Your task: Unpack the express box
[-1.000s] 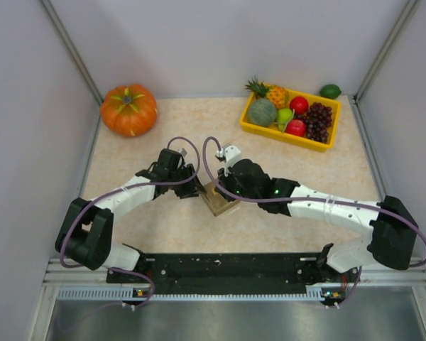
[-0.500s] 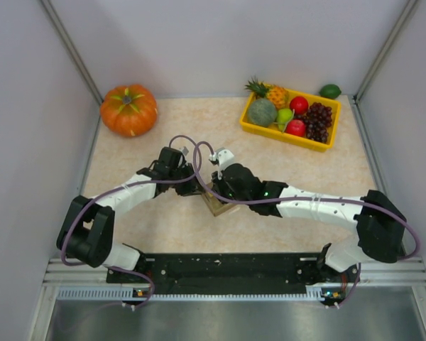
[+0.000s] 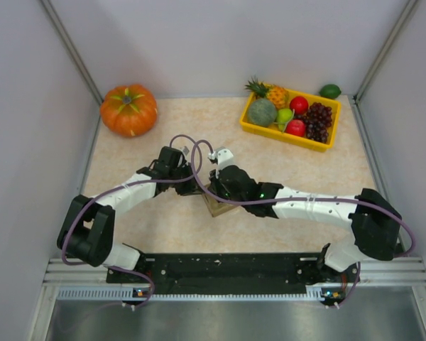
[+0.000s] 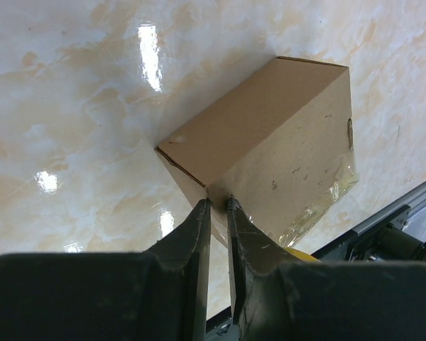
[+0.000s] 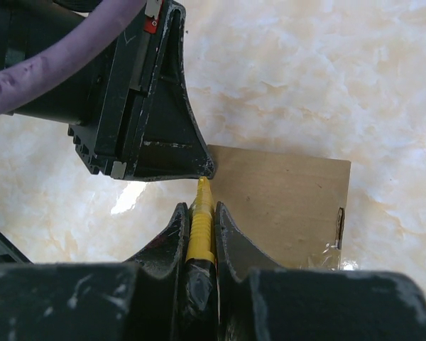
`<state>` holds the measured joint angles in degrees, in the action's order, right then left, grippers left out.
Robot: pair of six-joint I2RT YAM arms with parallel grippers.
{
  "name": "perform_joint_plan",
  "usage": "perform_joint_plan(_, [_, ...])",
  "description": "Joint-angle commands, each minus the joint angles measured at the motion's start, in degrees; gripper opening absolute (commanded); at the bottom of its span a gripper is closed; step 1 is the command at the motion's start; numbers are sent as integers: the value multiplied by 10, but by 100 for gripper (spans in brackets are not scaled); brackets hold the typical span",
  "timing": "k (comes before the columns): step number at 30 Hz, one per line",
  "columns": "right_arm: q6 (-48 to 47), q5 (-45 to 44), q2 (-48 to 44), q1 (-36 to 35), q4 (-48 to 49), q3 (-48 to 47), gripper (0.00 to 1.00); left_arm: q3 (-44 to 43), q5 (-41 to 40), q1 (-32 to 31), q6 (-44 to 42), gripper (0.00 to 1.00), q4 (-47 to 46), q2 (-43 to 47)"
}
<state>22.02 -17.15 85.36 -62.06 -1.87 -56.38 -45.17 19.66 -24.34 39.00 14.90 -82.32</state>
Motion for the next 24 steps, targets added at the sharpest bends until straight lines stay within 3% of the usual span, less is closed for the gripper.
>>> perform_joint_plan(1, [14,-35,-11,-11,31,-32,0,-4,-16,2,-21,17,39,-14])
perform_joint_plan(13, [68,-69,21,-13,-38,-65,0,-2,-14,4,43,3,64,-28])
perform_joint_plan(24, [91,-103,-38,-13,-82,-35,0,18,-6,10,88,6,45,-18])
